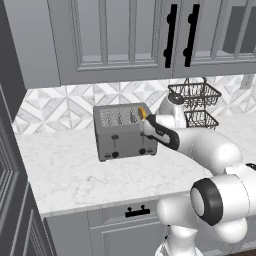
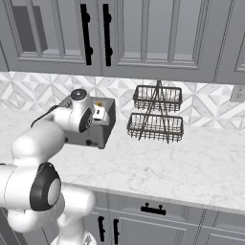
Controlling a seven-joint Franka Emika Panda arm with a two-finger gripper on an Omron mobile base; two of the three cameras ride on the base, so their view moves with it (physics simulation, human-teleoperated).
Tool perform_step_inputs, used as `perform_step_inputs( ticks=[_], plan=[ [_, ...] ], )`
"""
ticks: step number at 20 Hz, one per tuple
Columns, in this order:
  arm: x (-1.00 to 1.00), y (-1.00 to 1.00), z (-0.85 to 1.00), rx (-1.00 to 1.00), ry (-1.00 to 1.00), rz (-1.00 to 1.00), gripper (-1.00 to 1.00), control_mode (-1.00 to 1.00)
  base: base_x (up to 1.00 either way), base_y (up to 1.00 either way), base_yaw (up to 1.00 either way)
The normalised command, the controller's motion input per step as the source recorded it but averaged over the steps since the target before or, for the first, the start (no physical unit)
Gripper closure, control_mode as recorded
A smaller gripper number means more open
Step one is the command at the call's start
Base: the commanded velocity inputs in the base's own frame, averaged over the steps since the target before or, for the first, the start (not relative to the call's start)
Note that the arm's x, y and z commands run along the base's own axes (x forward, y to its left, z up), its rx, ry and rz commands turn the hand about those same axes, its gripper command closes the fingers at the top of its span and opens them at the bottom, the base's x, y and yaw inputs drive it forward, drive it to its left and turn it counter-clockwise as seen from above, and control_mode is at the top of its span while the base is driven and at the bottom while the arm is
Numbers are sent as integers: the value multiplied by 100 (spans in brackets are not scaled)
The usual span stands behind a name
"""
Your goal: Start the toaster. Once the lever pops up, take the bread to the plate on the dining counter.
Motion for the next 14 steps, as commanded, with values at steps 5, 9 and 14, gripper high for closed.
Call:
perform_step_inputs(
  ticks=[5,9,14],
  plan=[
    [21,0,-22,0,0,0,-100,-100,0,0,0],
    [22,0,-20,0,0,0,-100,-100,0,0,0],
    [3,0,-9,0,0,0,-100,-100,0,0,0]
  ],
)
